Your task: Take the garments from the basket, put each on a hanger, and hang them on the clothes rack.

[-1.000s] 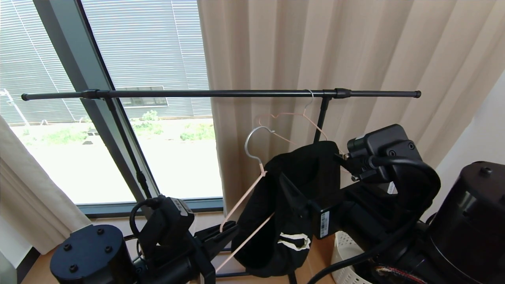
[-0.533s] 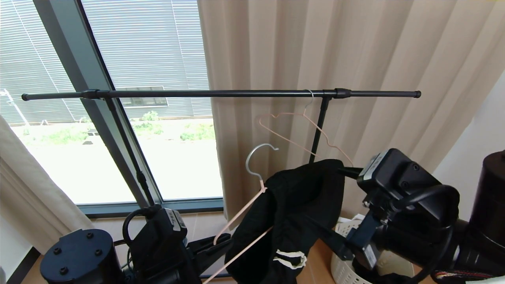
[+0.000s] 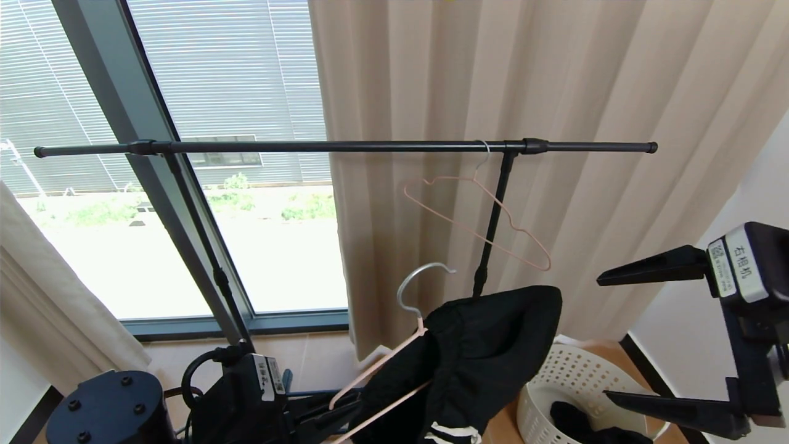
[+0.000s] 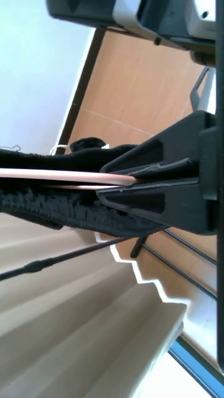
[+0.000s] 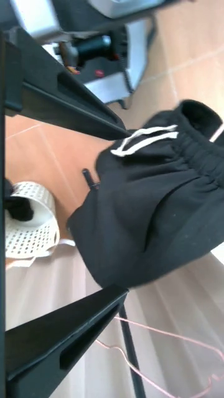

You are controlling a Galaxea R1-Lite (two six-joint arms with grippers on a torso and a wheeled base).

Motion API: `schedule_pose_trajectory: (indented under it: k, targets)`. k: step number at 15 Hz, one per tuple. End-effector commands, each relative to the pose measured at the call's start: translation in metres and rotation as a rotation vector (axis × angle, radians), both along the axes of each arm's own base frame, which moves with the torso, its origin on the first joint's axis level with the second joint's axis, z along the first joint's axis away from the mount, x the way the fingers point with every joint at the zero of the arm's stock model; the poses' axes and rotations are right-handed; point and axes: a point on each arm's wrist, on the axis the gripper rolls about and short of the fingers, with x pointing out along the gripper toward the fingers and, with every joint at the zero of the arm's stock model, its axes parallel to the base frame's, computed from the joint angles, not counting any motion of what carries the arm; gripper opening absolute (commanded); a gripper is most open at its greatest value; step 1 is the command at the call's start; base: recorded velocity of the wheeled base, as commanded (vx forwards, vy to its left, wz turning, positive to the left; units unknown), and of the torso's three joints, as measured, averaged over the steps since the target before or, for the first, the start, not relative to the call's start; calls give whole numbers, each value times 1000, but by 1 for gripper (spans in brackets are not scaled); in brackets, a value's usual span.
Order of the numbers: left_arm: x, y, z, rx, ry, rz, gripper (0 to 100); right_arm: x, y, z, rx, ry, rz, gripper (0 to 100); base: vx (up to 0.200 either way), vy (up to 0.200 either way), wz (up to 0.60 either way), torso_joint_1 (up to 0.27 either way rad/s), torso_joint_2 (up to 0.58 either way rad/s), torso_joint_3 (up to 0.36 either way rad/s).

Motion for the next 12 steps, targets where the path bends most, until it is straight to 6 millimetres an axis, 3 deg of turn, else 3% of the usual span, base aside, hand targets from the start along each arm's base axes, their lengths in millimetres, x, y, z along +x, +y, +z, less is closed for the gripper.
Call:
schedule_pose_trajectory:
  k: [1, 7, 12]
  targets:
    - [-3, 1, 2, 1, -16, -19, 0, 20, 1, 13, -20, 18, 99, 100, 0, 0, 0, 0, 0, 0]
    - [-11, -8, 1, -1, -14, -93, 0, 62, 27, -8, 81, 220, 305, 100, 0, 0, 0, 0, 0, 0]
    - [-15, -12, 2, -2, -16, -127, 0, 84, 38, -18, 72, 256, 306, 100, 0, 0, 0, 0, 0, 0]
